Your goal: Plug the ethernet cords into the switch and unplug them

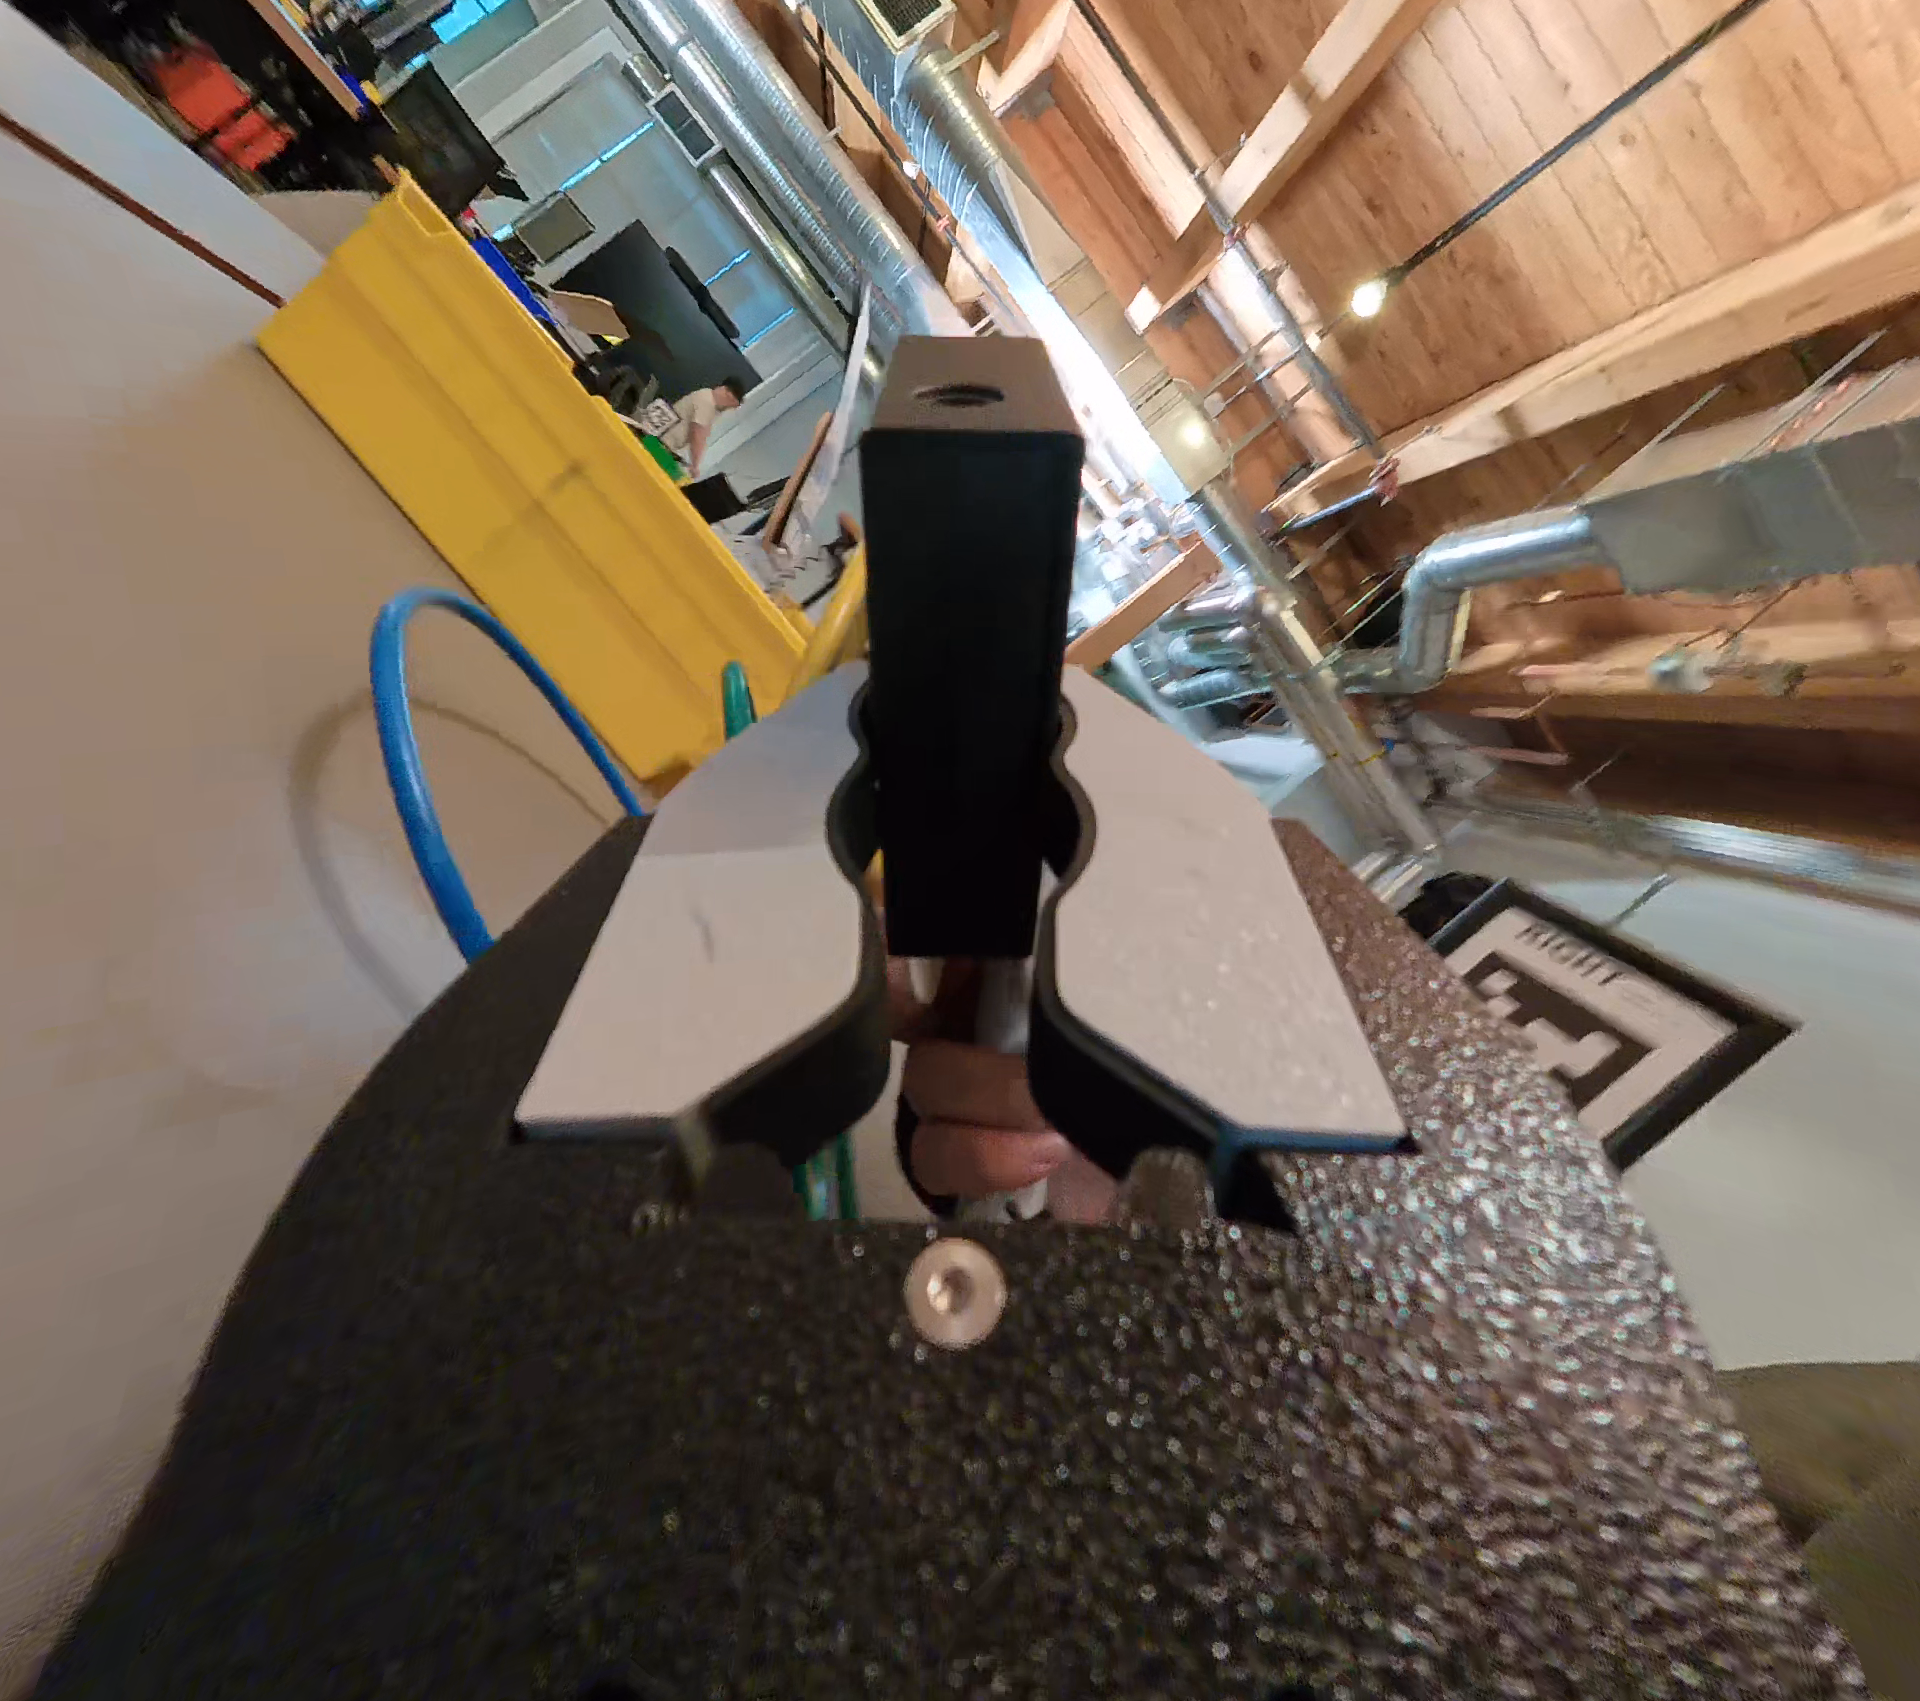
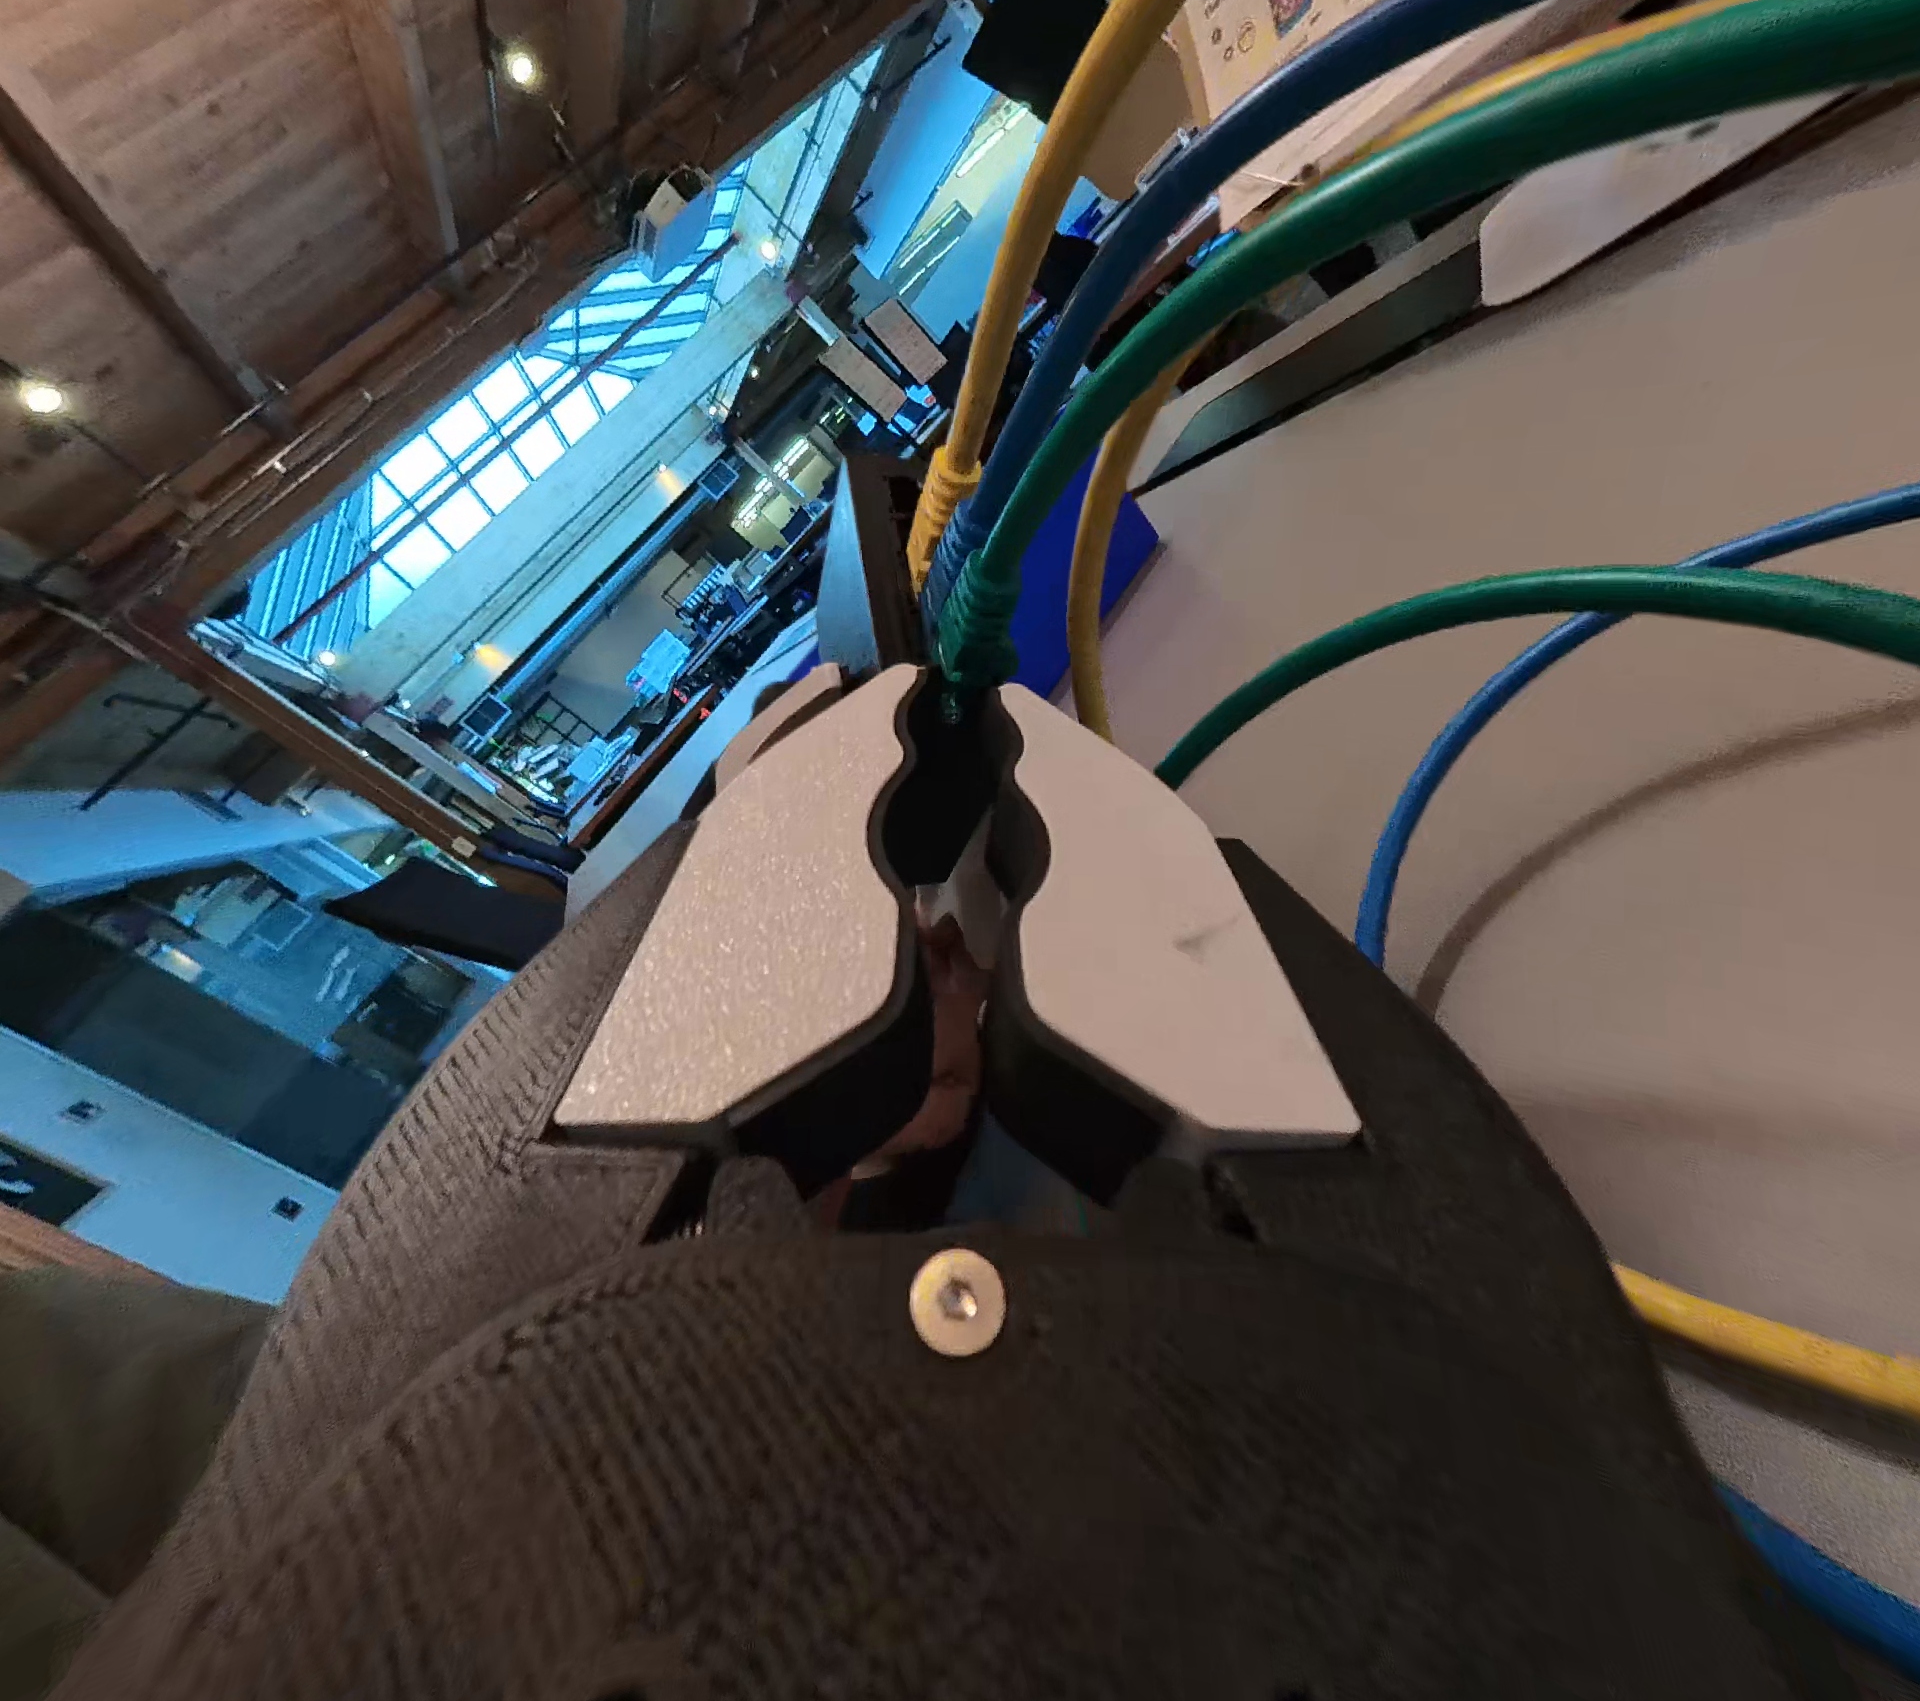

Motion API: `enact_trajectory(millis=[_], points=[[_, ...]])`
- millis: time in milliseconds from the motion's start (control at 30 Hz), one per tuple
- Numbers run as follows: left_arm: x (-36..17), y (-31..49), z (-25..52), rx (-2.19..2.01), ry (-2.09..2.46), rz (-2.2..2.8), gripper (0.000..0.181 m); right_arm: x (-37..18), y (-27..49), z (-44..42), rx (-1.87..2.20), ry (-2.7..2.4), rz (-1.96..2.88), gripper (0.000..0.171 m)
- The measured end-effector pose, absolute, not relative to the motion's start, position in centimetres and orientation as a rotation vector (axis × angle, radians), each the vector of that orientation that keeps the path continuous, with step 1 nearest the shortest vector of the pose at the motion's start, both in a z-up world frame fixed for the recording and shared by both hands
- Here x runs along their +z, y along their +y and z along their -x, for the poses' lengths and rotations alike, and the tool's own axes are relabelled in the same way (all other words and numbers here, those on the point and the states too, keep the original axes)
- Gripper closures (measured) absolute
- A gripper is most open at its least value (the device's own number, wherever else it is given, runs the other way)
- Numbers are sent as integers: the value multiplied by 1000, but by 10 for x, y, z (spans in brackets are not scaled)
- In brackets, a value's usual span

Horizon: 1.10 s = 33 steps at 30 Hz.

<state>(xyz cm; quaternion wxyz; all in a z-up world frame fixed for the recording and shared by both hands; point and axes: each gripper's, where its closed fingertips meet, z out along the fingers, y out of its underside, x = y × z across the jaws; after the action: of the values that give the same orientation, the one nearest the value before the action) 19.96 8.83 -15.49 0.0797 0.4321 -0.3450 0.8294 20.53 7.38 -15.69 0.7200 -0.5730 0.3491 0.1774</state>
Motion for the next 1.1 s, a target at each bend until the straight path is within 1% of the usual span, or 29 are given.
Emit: enact_trajectory(millis=[133, 300, 400, 500, 567, 633, 667, 733, 833, 900, 1100], points=[[-159, 87, -202, 2362, -765, -1264, 154, -159, 71, -207, 339, 756, 1308, 164], [-160, 84, -201, 2475, -1050, -1291, 154, -159, 72, -209, 470, 778, 1213, 163], [-160, 88, -202, 2410, -974, -1307, 154, -159, 75, -210, 474, 770, 1222, 164], [-167, 100, -204, 2356, -824, -1326, 155, -142, 50, -234, 382, 803, 1135, 165], [-175, 106, -208, 2367, -870, -1392, 155, -151, 46, -235, 341, 803, 1226, 164], [-170, 110, -208, 2388, -854, -1386, 154, -143, 38, -227, 378, 780, 1182, 164], [-169, 111, -208, 2407, -882, -1397, 154, -147, 34, -226, 342, 787, 1236, 164], [-167, 115, -207, 2445, -971, -1428, 154, -148, 38, -200, 463, 709, 1375, 164], [-157, 134, -207, 2553, -940, -1480, 154, -126, 38, -162, 440, 553, 1534, 163], [-149, 151, -205, 2639, -893, -1515, 155, -99, 29, -154, 427, 469, 1567, 164], [-147, 175, -203, 2710, -907, -1594, 155, -28, -16, -191, 264, 383, 1718, 163]])
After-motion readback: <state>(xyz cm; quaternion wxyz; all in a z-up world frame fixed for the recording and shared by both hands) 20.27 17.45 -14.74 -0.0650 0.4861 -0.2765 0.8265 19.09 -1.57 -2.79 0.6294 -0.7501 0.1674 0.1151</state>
